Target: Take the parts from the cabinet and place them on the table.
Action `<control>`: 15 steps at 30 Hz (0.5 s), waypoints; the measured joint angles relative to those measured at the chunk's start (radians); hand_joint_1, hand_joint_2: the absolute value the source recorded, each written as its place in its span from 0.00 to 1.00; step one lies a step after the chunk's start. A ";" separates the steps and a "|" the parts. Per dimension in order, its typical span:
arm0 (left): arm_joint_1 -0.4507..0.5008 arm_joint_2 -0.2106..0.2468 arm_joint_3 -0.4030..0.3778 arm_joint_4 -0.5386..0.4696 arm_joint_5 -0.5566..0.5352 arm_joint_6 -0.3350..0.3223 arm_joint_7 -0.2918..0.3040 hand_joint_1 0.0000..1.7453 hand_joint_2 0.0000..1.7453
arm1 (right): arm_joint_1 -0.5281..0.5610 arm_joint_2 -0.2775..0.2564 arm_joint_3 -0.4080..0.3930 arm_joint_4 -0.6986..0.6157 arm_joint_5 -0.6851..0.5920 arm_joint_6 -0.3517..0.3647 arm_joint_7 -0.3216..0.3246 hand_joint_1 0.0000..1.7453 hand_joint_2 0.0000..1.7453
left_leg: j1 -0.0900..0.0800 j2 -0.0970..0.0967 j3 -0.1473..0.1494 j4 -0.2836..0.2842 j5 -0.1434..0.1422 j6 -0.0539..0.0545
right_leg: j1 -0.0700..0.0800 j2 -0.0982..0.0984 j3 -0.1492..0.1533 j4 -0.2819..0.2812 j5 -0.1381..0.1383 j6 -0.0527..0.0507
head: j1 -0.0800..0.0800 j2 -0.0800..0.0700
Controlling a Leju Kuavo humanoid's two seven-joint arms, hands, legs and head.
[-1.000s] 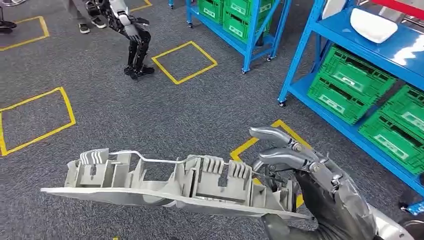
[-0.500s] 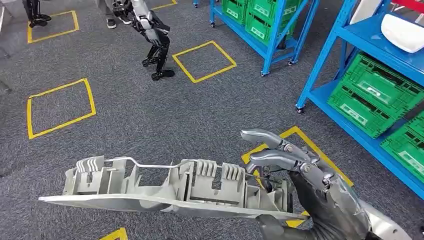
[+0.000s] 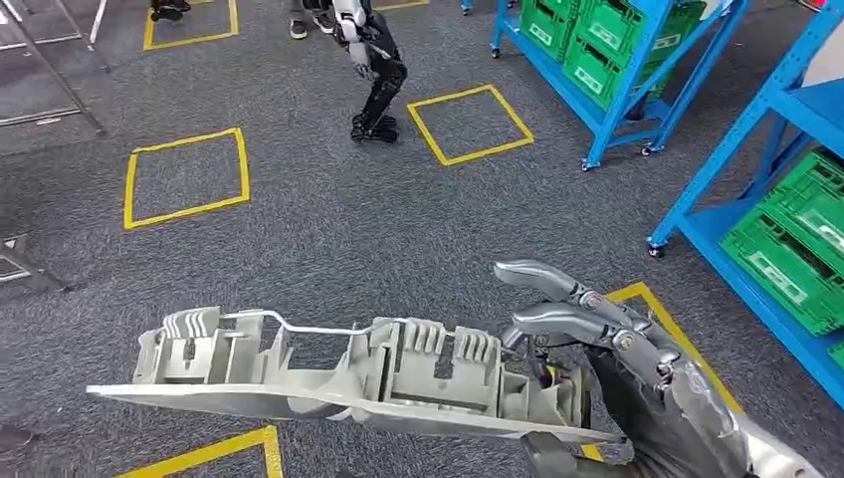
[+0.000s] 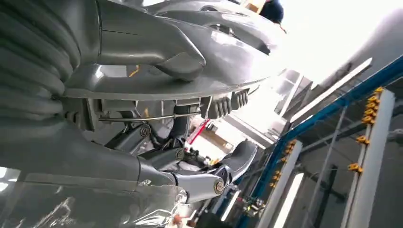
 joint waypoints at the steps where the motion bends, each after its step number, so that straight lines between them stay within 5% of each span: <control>1: -0.003 0.000 0.000 0.000 0.000 0.000 0.000 0.00 1.00 | 0.001 0.000 0.000 0.000 -0.002 0.000 -0.001 1.00 1.00 | 0.001 -0.010 -0.008 0.008 0.000 -0.003 | 0.000 -0.007 0.001 -0.016 -0.002 -0.003 | -0.003 0.000; 4: -0.004 0.000 0.000 0.000 0.002 0.001 -0.001 0.00 1.00 | -0.001 -0.001 -0.002 0.000 -0.002 0.002 0.000 1.00 1.00 | 0.009 -0.032 -0.013 0.002 0.003 -0.021 | 0.007 -0.029 0.003 -0.014 -0.005 -0.018 | -0.003 0.000; 5: -0.005 0.002 0.000 0.000 0.001 0.001 -0.001 0.00 1.00 | -0.001 -0.001 -0.003 0.000 -0.002 0.002 0.000 1.00 1.00 | 0.008 -0.023 -0.012 0.009 -0.004 -0.026 | 0.001 -0.044 0.009 -0.021 -0.002 -0.027 | -0.003 0.000; 6: -0.004 0.001 0.000 0.000 0.002 0.001 0.001 0.00 1.00 | 0.000 -0.001 -0.003 0.000 -0.002 0.003 0.000 1.00 1.00 | 0.005 0.019 -0.024 0.033 -0.021 -0.034 | 0.002 -0.054 0.017 -0.023 -0.005 -0.033 | -0.008 0.000; 8: -0.006 0.002 0.000 0.000 0.002 0.001 0.000 0.00 1.00 | 0.000 -0.001 -0.006 0.000 -0.002 0.003 -0.001 1.00 1.00 | 0.011 0.061 -0.086 0.173 -0.092 -0.044 | 0.006 -0.075 0.023 -0.023 -0.010 -0.041 | -0.019 0.000; 10: -0.011 0.002 0.000 0.000 0.000 0.002 -0.002 0.00 1.00 | 0.000 -0.002 -0.006 0.000 -0.002 0.003 -0.001 1.00 1.00 | 0.015 0.066 -0.152 0.314 -0.138 -0.048 | 0.009 -0.100 0.025 -0.022 -0.015 -0.042 | -0.020 0.000; 11: -0.013 0.002 0.000 0.000 0.002 0.002 -0.001 0.00 1.00 | 0.000 -0.002 -0.006 0.000 -0.002 0.003 -0.001 1.00 1.00 | 0.015 0.066 -0.151 0.315 -0.124 -0.047 | 0.010 -0.112 0.028 -0.022 -0.017 -0.042 | -0.021 0.000; 13: -0.009 0.002 0.000 0.000 0.002 0.002 0.000 0.00 1.00 | 0.000 -0.002 -0.006 0.000 -0.002 0.003 -0.001 1.00 1.00 | 0.015 0.070 -0.099 0.208 -0.050 -0.041 | 0.012 -0.130 0.035 -0.022 -0.022 -0.040 | -0.023 0.000; 14: -0.005 0.002 0.000 0.000 0.002 0.002 0.002 0.00 1.00 | 0.000 -0.002 -0.006 0.000 -0.002 0.003 -0.001 1.00 1.00 | 0.013 0.082 -0.056 0.119 -0.004 -0.034 | 0.013 -0.137 0.041 -0.022 -0.025 -0.039 | -0.024 0.000; 15: 0.000 0.003 -0.001 0.000 0.003 0.002 0.005 0.00 1.00 | 0.000 -0.002 -0.006 0.000 -0.002 0.005 -0.001 1.00 1.00 | 0.005 0.120 -0.021 0.039 0.015 -0.025 | 0.013 -0.146 0.045 -0.023 -0.029 -0.035 | -0.024 0.000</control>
